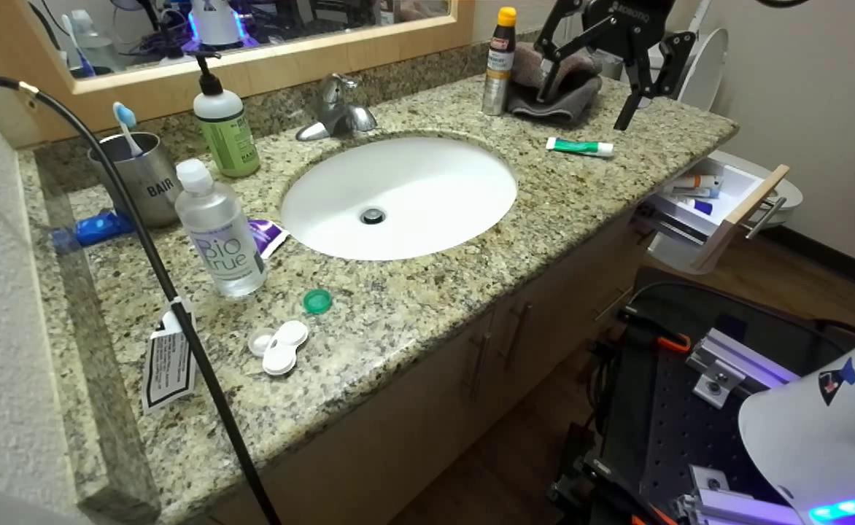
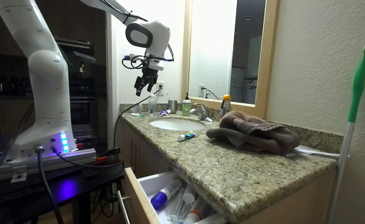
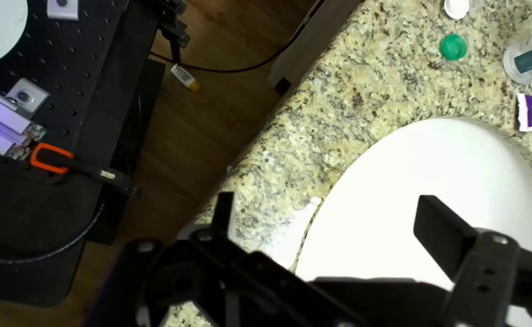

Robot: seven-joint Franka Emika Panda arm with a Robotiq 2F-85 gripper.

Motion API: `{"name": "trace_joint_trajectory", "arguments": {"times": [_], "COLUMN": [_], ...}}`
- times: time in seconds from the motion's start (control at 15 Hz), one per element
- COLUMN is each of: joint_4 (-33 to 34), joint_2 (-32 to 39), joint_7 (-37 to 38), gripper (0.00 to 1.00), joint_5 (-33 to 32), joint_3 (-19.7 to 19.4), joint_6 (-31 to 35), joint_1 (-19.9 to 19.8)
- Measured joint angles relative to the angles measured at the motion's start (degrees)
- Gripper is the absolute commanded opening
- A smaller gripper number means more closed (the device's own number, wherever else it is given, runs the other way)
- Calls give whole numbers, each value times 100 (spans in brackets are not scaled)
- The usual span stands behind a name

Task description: Close the drawer

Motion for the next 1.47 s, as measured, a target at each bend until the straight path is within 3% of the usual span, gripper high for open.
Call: {"name": "trace_joint_trajectory", "arguments": {"times": [0.13, 0.47, 0.87, 1.13, 1.47], "joint_4": [-8, -94, -119, -92, 9], "joint_2": [-1, 242, 822, 1351, 2316], "joint_7": [6, 4, 399, 805, 1081], "gripper": [100, 100, 100, 100, 100], "joint_5": [-12, -260, -1804, -2330, -2362], "joint_3": [4, -337, -919, -1080, -1195], "joint_6": [105, 1618, 2317, 2891, 3298], "joint_1": [-6, -521, -1659, -2163, -2313]}}
